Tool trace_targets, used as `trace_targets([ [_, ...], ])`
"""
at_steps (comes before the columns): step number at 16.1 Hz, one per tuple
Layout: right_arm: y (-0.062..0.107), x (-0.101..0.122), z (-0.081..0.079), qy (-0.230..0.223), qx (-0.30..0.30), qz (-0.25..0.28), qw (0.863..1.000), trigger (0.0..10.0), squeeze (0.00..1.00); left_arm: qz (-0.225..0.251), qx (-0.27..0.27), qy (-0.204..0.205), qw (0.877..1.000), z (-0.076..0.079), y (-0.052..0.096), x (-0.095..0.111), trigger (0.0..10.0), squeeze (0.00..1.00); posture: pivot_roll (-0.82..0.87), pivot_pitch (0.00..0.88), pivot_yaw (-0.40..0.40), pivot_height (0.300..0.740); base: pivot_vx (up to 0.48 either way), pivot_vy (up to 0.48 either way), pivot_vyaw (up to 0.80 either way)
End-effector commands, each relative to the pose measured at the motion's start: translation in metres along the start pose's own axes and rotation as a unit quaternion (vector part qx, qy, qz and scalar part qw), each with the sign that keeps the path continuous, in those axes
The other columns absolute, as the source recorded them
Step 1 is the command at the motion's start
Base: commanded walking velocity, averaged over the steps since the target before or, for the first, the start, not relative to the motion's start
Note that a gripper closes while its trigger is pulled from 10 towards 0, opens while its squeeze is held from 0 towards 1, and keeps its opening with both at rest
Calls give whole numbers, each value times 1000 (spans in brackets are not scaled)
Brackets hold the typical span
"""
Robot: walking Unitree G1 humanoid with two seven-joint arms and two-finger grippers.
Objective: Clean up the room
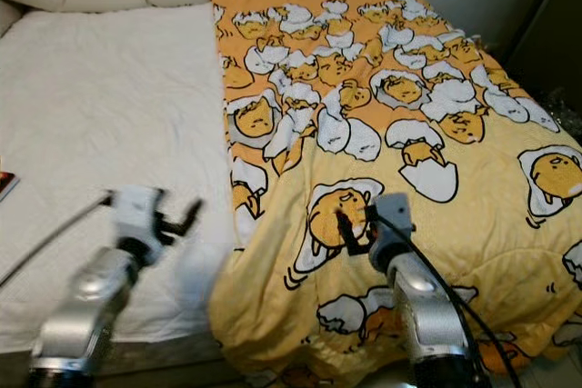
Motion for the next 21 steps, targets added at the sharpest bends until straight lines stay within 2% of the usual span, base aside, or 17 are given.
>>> trace_targets([
  [1,-4,7,4,-17,-20,17,1000,10000,0,4,24,4,1000,-9,-2,1,10000,973,-21,0,-21,740,0,-480,0],
  [3,-9,15,-6,-16,-2,33,999,10000,0,14,42,-1,999,-17,-4,8,10000,973,5,0,-37,740,0,-480,0],
  [6,-17,22,-9,-5,-6,42,999,10000,0,16,49,-14,999,-21,-4,9,10000,976,32,0,-53,740,0,-480,0],
  [7,-23,32,-15,-5,1,58,998,10000,0,10,51,-15,999,-23,-3,5,10000,973,33,0,-48,740,0,-480,0],
  [9,-27,41,-31,17,26,75,997,10000,0,15,63,-25,998,-30,-7,11,10000,976,22,0,-48,740,0,-480,0],
  [11,-30,39,-51,22,49,77,996,10000,0,16,57,-43,997,-32,-11,15,10000,973,24,0,-50,740,0,-480,0],
  [13,-35,35,-46,-10,27,71,997,10000,0,19,56,-49,997,-32,-15,18,10000,976,4,0,-26,740,0,-480,0],
  [14,-36,39,-46,3,33,77,996,10000,0,16,51,-48,997,-28,-17,15,10000,973,0,0,-19,740,0,-390,0],
  [16,-38,46,-42,1,28,85,996,10000,0,11,38,-53,998,-20,-20,12,10000,976,6,0,-32,740,0,-360,0],
  [17,-39,47,-41,-14,20,85,996,10000,0,15,38,-53,998,-18,-22,14,10000,976,5,0,-42,740,0,-349,0],
  [21,-40,40,-47,-14,24,79,997,10000,0,14,40,-57,997,-20,-22,13,10000,973,-6,0,-36,740,0,-350,0],
])
Point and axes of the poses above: a point about 5 cm out from each wrist's last joint towards the gripper, its own y axis pointing back from the gripper into the wrist, its own x axis along the axis of the wrist's last joint, z = x × y, the point moved 5 cm from there along -y, pointing out of the wrist towards the gripper, and after that the axes turned 1 degree about -y, right-handed, at the moved point
